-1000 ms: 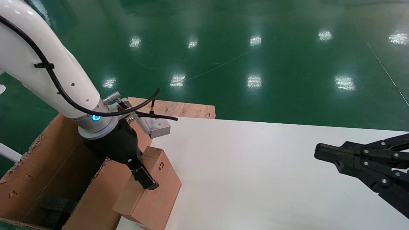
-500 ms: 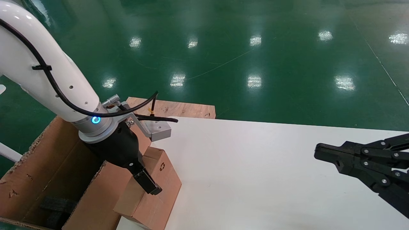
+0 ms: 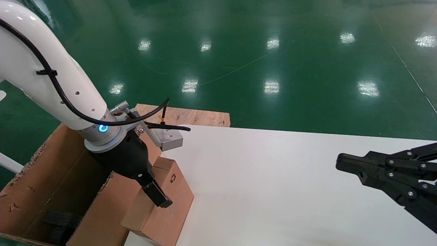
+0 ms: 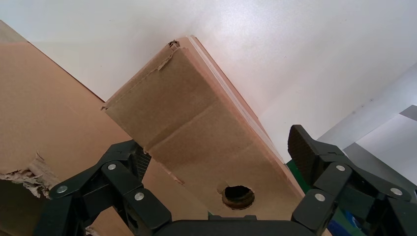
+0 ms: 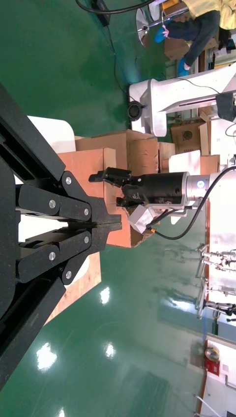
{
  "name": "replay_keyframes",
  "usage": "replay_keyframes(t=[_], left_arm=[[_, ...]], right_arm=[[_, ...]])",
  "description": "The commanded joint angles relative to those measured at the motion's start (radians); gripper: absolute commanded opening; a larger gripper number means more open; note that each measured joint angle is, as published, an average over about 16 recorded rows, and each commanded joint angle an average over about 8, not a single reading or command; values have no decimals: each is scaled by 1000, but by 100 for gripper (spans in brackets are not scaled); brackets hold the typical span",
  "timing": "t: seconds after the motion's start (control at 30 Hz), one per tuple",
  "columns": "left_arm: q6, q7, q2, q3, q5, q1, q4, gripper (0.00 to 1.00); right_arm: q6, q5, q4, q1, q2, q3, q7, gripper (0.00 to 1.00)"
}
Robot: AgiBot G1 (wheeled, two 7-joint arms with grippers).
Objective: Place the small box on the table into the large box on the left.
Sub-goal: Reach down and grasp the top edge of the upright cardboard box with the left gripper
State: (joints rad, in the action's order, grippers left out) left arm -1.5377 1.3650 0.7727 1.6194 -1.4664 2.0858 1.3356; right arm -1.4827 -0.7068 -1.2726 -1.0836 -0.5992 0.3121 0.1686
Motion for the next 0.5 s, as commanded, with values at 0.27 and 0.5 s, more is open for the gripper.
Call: replay_keyframes(t=[0.27, 0.5], left_arm=[[-2, 1, 2, -1, -3, -1, 1, 0], [-2, 1, 2, -1, -5, -1, 1, 0]], right_arm=[[0, 0, 0, 0, 0, 0, 0, 100], [0, 0, 0, 0, 0, 0, 0, 100]])
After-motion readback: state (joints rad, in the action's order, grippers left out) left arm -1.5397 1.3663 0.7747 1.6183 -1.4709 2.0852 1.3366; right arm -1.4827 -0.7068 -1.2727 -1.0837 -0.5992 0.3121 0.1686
